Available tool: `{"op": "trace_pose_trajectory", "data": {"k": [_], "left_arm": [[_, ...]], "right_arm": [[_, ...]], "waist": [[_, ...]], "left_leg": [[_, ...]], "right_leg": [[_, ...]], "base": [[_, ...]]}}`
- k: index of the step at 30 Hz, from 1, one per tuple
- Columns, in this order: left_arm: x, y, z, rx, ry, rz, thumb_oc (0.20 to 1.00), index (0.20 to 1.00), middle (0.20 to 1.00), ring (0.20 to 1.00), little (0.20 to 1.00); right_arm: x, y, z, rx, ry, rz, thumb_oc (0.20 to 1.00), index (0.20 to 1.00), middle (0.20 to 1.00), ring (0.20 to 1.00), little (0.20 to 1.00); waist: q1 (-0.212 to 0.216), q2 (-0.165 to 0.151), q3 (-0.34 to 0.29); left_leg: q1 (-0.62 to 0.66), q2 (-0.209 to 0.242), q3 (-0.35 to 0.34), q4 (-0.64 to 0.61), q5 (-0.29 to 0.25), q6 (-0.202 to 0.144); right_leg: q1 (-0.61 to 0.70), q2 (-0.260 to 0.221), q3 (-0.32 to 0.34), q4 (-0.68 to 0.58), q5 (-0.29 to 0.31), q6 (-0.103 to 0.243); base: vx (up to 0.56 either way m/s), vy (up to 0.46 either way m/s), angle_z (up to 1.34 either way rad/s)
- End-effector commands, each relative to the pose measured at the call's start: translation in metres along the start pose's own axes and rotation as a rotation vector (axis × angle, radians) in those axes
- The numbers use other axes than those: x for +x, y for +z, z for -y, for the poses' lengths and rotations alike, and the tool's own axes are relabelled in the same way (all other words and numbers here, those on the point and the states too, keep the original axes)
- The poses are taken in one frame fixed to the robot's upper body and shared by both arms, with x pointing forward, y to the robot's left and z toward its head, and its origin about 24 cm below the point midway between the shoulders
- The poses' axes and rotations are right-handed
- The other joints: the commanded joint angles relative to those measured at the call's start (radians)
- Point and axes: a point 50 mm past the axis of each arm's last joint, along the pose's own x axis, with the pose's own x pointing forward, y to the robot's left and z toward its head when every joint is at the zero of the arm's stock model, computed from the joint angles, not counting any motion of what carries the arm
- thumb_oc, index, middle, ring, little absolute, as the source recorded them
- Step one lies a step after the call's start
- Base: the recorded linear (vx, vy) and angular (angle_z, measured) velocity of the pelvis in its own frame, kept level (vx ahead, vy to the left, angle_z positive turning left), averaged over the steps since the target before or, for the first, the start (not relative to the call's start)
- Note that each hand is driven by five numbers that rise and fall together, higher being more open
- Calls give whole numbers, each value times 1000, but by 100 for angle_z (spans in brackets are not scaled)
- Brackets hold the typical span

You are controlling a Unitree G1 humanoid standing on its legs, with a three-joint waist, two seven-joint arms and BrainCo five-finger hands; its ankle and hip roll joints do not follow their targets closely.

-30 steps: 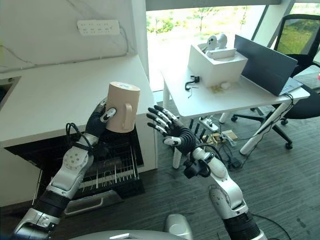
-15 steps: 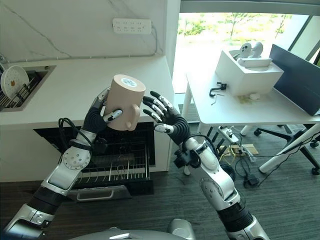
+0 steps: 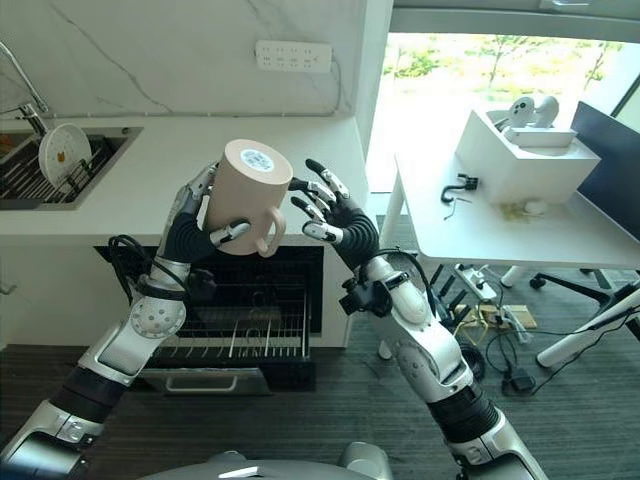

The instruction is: Place the dishes in the dishwasher.

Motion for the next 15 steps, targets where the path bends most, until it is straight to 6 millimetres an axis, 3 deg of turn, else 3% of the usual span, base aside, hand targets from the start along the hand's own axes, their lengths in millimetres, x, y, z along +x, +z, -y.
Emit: {"op": "trace_pose_trajectory", "data": {"k": [1, 7, 15], "left_arm": [[16, 28, 13, 42, -63, 206, 200, 200, 200, 200, 200], [12, 14, 14, 77, -8, 137, 200, 200, 200, 200, 200], [10, 11, 8, 86, 20, 135, 200, 200, 200, 200, 200]], "right_arm": [[20, 24, -27, 40, 110, 144, 1000, 1000, 1000, 1000, 1000], [26, 19, -17, 30, -43, 122, 1000, 1000, 1000, 1000, 1000], [25, 19, -10, -10, -70, 101, 1000, 1000, 1000, 1000, 1000]], "waist": [[7, -20, -33], [15, -17, -35], [19, -17, -30]], "left_leg": [[-15, 8, -126, 53, -64, -33], [-12, 5, -134, 53, -63, -34], [-16, 3, -140, 53, -62, -34]], "right_leg": [[31, -41, 1, -3, 15, 81], [42, -43, -8, -3, 12, 79], [44, -45, -14, -3, 12, 78]], "base": [[12, -2, 13], [11, 6, 6], [0, 4, 2]]}}
